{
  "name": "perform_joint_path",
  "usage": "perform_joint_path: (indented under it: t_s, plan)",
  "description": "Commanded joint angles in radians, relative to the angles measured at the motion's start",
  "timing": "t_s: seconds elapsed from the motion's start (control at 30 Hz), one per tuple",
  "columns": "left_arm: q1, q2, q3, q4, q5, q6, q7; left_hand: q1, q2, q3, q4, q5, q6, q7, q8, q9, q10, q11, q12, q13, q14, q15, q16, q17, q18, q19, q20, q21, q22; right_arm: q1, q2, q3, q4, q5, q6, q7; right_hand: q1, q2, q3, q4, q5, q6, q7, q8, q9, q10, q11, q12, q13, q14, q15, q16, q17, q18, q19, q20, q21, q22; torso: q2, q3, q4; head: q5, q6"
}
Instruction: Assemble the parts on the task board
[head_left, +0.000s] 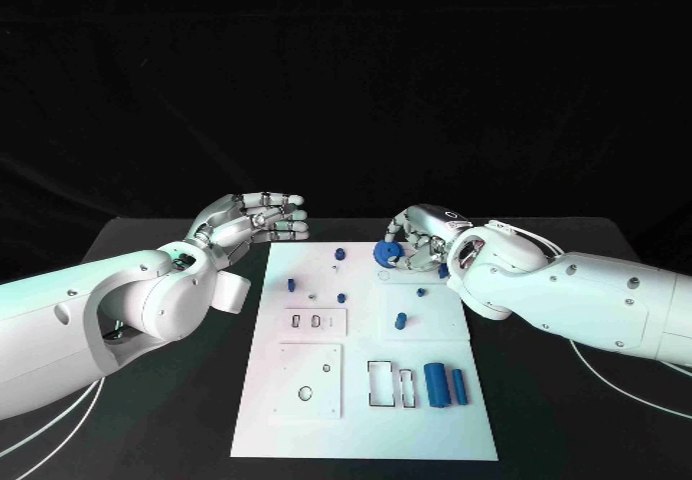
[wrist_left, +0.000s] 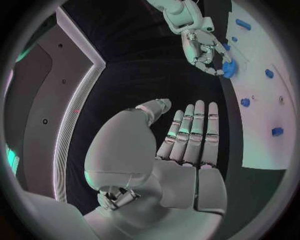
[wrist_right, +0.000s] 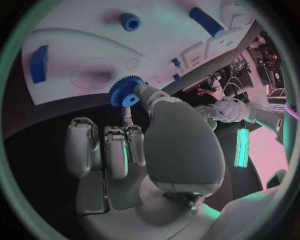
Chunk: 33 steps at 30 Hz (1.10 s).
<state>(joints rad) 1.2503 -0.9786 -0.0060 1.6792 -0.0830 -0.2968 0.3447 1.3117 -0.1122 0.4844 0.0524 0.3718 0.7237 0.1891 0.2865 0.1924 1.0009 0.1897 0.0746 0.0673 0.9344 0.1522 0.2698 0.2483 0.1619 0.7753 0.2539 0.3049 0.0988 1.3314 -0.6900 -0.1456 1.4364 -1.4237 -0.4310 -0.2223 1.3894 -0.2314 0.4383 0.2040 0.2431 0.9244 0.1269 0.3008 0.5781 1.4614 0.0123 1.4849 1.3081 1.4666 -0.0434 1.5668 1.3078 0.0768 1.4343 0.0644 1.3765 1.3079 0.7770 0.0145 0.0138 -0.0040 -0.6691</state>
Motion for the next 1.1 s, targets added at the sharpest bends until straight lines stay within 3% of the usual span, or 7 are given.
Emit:
perform_joint_path:
  t_s: [0.03,0.43,0.57,0.63,0.87,1.1]
  plan:
    - [0.001,0.003,0.000,-0.001,-0.004,0.018,0.008,-0.011,0.000,0.005,0.000,-0.002,-0.006,0.050,0.006,0.001,-0.002,0.004,0.001,-0.001,-0.008,0.000,0.000,0.002,0.011,-0.009,0.000,-0.003,-0.001,0.001,0.022,0.001,0.024,-0.096,-0.066,-0.023,-0.019,-0.003,0.020,0.016,-0.005,0.047,-0.033,0.000,0.016,0.005,0.005,0.000,0.116,0.104,-0.004,0.004,0.263,-0.017,0.003,-0.005,0.006,0.044,0.000,-0.0003,0.0020,0.000,0.000]
    - [0.001,0.008,0.000,-0.011,0.000,0.012,0.014,-0.016,-0.001,0.007,-0.002,-0.003,-0.008,0.050,0.008,0.002,-0.003,0.005,0.001,0.000,-0.012,0.002,-0.002,0.002,0.011,-0.013,0.001,-0.006,-0.003,-0.007,0.133,-0.002,-0.014,-0.156,-0.063,-0.053,-0.026,-0.007,0.027,0.017,-0.006,0.042,-0.031,-0.007,0.015,0.003,0.006,-0.002,0.114,0.104,-0.003,0.004,0.263,-0.017,0.003,-0.003,0.006,0.045,0.002,-0.0007,-0.0007,0.004,0.002]
    - [0.001,0.011,0.000,-0.012,0.003,0.011,0.016,-0.017,0.000,0.007,-0.002,-0.003,-0.008,0.050,0.009,0.002,-0.003,0.005,0.002,0.000,-0.013,0.002,-0.002,0.002,0.011,-0.014,0.001,-0.006,-0.003,-0.016,0.168,-0.004,-0.039,-0.163,-0.054,-0.054,-0.025,-0.007,0.030,0.015,-0.004,0.041,-0.031,-0.008,0.015,0.003,0.007,-0.002,0.113,0.104,-0.003,0.004,0.263,-0.017,0.003,-0.003,0.005,0.044,0.002,-0.0022,0.0006,0.002,0.002]
    - [0.001,0.012,0.000,-0.012,0.003,0.011,0.016,-0.017,0.000,0.008,-0.003,-0.004,-0.009,0.051,0.009,0.002,-0.003,0.005,0.002,0.000,-0.014,0.003,-0.003,0.002,0.011,-0.015,0.001,-0.007,-0.003,-0.021,0.186,-0.005,-0.054,-0.165,-0.050,-0.053,-0.025,-0.007,0.031,0.015,-0.003,0.040,-0.031,-0.009,0.015,0.003,0.007,-0.002,0.113,0.104,-0.003,0.004,0.263,-0.017,0.003,-0.003,0.005,0.045,0.002,-0.0012,0.0020,0.003,-0.001]
    - [0.001,0.016,0.000,-0.006,0.005,0.012,0.015,-0.019,0.000,0.009,-0.004,-0.004,-0.009,0.051,0.010,0.003,-0.004,0.005,0.002,0.000,-0.016,0.003,-0.003,0.001,0.010,-0.016,0.002,-0.008,-0.004,-0.038,0.224,-0.008,-0.090,-0.168,-0.034,-0.049,-0.026,-0.007,0.034,0.014,-0.002,0.038,-0.030,-0.011,0.014,0.003,0.007,-0.002,0.113,0.104,-0.002,0.004,0.263,-0.017,0.002,-0.002,0.004,0.044,0.003,-0.0022,0.0032,0.000,-0.003]
    - [0.001,0.017,0.000,-0.004,0.006,0.014,0.015,-0.019,0.000,0.009,-0.004,-0.004,-0.009,0.051,0.010,0.003,-0.004,0.005,0.002,0.000,-0.016,0.003,-0.003,0.001,0.010,-0.016,0.002,-0.008,-0.004,-0.053,0.239,-0.008,-0.115,-0.167,-0.016,-0.053,-0.027,-0.010,0.035,0.013,-0.005,0.037,-0.029,-0.013,0.014,0.002,0.008,-0.003,0.113,0.104,-0.001,0.004,0.263,-0.017,0.002,-0.002,0.004,0.044,0.003,0.0003,0.0028,0.005,-0.007]
